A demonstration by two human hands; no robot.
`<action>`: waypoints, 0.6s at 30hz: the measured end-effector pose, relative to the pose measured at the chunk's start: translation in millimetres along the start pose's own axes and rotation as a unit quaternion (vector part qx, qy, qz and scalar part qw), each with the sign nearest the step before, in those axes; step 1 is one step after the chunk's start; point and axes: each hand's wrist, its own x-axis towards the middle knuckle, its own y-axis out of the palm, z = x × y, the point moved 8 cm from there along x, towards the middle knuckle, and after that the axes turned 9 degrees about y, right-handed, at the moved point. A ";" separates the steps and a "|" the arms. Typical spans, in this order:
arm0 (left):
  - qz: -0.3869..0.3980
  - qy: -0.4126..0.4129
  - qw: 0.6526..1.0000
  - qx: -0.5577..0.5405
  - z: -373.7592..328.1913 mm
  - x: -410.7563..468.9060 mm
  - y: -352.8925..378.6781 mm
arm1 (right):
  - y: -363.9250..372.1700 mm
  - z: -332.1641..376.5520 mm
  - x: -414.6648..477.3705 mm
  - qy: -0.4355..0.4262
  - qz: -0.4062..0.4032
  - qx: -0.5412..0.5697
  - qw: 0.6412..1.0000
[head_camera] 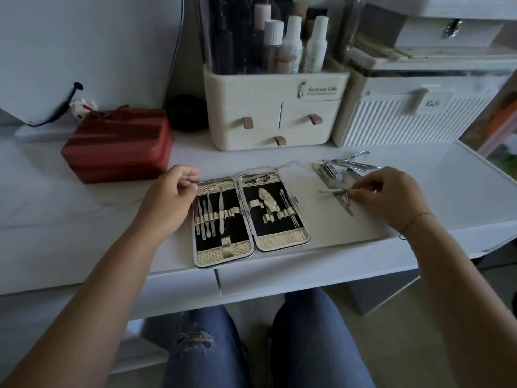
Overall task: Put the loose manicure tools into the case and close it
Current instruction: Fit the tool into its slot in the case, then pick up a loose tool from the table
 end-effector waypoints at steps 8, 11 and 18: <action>0.001 -0.004 1.000 -0.006 -2.3 -0.7 0.8 | -7.9 11.2 -1.4 -0.017 0.016 0.059 0.998; 0.003 -0.004 1.000 -0.003 -2.7 -0.6 1.0 | -13.1 28.3 1.7 -0.018 0.015 0.153 0.988; 0.010 -0.011 1.000 -0.003 0.1 -0.2 1.9 | 48.5 121.9 -8.4 -0.055 0.245 0.368 0.895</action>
